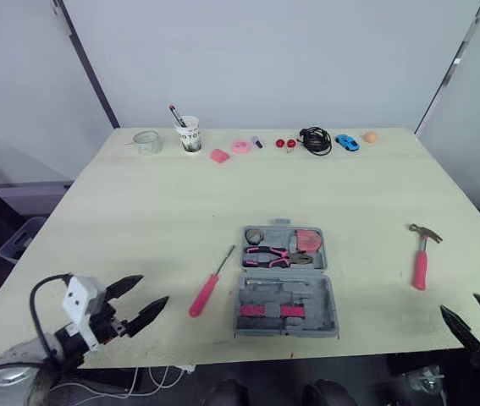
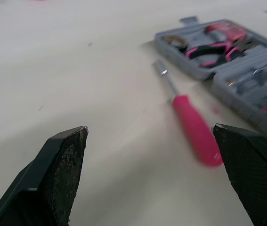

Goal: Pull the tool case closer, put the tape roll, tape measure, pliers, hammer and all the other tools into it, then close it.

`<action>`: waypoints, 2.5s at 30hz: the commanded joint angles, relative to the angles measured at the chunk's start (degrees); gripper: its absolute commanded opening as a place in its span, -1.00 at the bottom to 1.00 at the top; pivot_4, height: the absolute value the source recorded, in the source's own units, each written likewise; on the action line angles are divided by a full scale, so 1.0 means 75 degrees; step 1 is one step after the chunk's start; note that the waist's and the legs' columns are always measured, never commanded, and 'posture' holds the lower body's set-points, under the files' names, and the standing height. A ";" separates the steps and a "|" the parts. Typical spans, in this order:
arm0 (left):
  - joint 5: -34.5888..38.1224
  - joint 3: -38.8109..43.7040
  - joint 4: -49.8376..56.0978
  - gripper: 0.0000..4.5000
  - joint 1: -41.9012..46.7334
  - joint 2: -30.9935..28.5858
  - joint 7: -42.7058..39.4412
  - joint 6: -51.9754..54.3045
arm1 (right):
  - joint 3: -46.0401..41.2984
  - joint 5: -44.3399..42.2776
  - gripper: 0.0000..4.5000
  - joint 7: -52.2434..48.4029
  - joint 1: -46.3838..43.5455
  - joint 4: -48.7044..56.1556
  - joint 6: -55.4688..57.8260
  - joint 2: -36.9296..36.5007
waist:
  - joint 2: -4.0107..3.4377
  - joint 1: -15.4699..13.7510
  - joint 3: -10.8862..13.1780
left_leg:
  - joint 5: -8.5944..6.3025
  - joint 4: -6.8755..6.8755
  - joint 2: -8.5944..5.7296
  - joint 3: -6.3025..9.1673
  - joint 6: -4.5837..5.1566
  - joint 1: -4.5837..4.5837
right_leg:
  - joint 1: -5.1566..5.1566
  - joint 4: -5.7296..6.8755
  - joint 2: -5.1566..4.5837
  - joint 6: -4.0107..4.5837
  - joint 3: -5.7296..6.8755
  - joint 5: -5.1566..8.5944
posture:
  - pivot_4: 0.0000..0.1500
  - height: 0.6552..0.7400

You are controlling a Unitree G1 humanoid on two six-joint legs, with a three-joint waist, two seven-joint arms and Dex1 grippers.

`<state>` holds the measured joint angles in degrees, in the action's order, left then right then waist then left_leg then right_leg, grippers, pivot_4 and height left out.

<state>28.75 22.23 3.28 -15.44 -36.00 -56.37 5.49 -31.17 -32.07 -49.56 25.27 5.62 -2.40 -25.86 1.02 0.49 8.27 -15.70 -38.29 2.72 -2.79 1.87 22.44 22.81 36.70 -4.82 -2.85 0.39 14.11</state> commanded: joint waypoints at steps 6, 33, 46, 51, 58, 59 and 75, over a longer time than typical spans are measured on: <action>0.0093 -0.0647 0.1272 1.00 0.0490 0.0230 0.0461 0.0320 | 0.0735 0.0560 0.97 0.1437 -0.1265 0.0758 0.1056 -0.0260 | 0.0010 -0.0021 -0.0006 | 0.0001 -0.0003 -0.0011 -0.0001 0.0002 0.0016 | 0.0000 -0.0003 0.0004 0.0000 0.0027 -0.0001 | 1.00 1.00; 0.1915 -0.1798 0.2417 1.00 0.3877 -0.1381 -0.1748 0.2518 | 0.1624 0.2449 0.97 0.4850 -0.7791 -0.6155 0.3038 -0.0525 | -0.0009 0.0044 0.0021 | 0.0006 -0.0005 -0.0052 0.0002 0.0008 0.0022 | 0.0000 0.0000 0.0106 -0.0027 -0.0001 -0.0026 | 1.00 1.00; 0.2076 -0.1650 0.2805 1.00 0.3835 -0.1262 -0.1395 0.2742 | 0.1669 0.2834 0.97 0.4890 -0.9446 -0.9573 0.2007 -0.0728 | -0.0010 0.0084 0.0021 | 0.0007 -0.0004 -0.0054 -0.0003 0.0007 0.0021 | 0.0000 -0.0002 0.0109 -0.0029 -0.0014 -0.0027 | 1.00 1.00; 0.2094 -0.1636 0.2833 1.00 0.3817 -0.1235 -0.1298 0.2720 | 0.1657 0.2866 0.72 0.4955 -0.9612 -0.9936 0.1845 -0.0793 | -0.0010 0.0074 0.0021 | 0.0007 -0.0005 -0.0054 -0.0002 0.0007 0.0021 | -0.0001 -0.0002 0.0109 -0.0030 -0.0016 -0.0028 | 1.00 1.00; 0.2011 -0.1695 0.2757 1.00 0.3840 -0.1243 -0.1324 0.2644 | 0.1711 0.3001 -0.63 0.5075 -0.9680 -1.0176 0.1662 -0.0948 | -0.0010 0.0081 0.0021 | 0.0007 -0.0005 -0.0054 -0.0003 0.0006 0.0021 | -0.0001 -0.0002 0.0109 -0.0030 -0.0016 -0.0028 | 1.00 1.00; 0.2001 -0.1704 0.2754 1.00 0.3837 -0.1237 -0.1323 0.2636 | 0.1717 0.3022 -0.80 0.5063 -0.9675 -1.0185 0.1647 -0.0956 | -0.0010 0.0082 0.0021 | 0.0007 -0.0004 -0.0054 -0.0002 0.0007 0.0021 | -0.0001 -0.0002 0.0109 -0.0030 -0.0016 -0.0028 | 1.00 1.00; 0.1902 -0.1874 0.2611 1.00 0.3887 -0.1213 -0.1661 0.2503 | 0.1995 0.2773 -0.97 0.5214 -0.7020 -0.4449 0.3640 -0.0127 | -0.0011 0.0033 0.0021 | 0.0007 -0.0002 -0.0051 0.0013 0.0006 0.0026 | 0.0001 0.0002 0.0109 -0.0031 -0.0011 -0.0027 | 1.00 1.00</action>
<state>42.78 8.02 21.84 13.28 -45.22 -68.31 25.30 -15.54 -9.84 -11.54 -27.77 -35.05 22.05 -26.67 0.93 0.74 8.42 -15.65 -38.30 2.34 -2.68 1.92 22.64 22.82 36.73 -3.99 -3.09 0.32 13.90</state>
